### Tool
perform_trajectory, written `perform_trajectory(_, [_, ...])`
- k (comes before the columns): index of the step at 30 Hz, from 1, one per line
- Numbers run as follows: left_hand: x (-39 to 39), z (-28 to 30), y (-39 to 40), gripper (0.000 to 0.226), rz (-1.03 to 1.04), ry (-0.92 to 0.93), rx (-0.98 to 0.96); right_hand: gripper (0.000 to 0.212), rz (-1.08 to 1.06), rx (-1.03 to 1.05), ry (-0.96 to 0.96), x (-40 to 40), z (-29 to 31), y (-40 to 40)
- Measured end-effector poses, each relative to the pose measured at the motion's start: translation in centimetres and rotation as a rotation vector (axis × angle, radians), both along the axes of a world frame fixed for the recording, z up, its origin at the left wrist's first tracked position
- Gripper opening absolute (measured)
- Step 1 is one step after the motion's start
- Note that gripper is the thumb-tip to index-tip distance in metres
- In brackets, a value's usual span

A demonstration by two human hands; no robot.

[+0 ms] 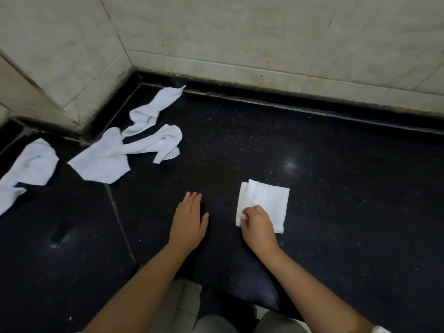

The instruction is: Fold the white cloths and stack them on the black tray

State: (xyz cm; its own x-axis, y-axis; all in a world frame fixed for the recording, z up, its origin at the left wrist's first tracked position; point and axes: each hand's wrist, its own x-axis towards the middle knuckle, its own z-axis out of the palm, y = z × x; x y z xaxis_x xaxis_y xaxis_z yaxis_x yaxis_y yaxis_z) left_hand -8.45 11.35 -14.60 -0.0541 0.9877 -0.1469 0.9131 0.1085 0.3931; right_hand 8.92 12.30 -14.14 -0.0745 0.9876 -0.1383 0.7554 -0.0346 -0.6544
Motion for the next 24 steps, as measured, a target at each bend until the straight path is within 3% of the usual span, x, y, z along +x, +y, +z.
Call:
perform_trajectory(5, [0.2, -0.5, -0.6, 0.05, -0.026, -0.041, 0.033, 0.024, 0.02, 0.025, -0.007, 1.0, 0.9, 0.4])
perform_trajectory(8, [0.7, -0.5, -0.3, 0.049, -0.053, -0.041, 0.061, 0.019, -0.027, 0.164, 0.014, 0.8, 1.6, 0.4])
perform_trajectory(11, [0.7, -0.7, -0.3, 0.049, -0.072, -0.023, 0.08, 0.015, 0.058, 0.185, -0.002, 0.3, 0.5, 0.0])
perform_trajectory(15, [0.6, -0.6, -0.4, 0.049, -0.107, -0.008, 0.092, 0.024, 0.229, 0.129, -0.136, 0.4, -0.4, -0.5])
perform_trajectory(20, [1.7, -0.7, -0.4, 0.046, -0.161, 0.012, 0.127, 0.036, 0.393, 0.204, -0.163, 2.6, 0.7, -1.1])
perform_trajectory(24, [3.4, -0.4, 0.0, 0.039, -0.325, 0.021, 0.234, 0.043, 0.293, 0.248, -0.305, 6.0, 1.9, -1.8])
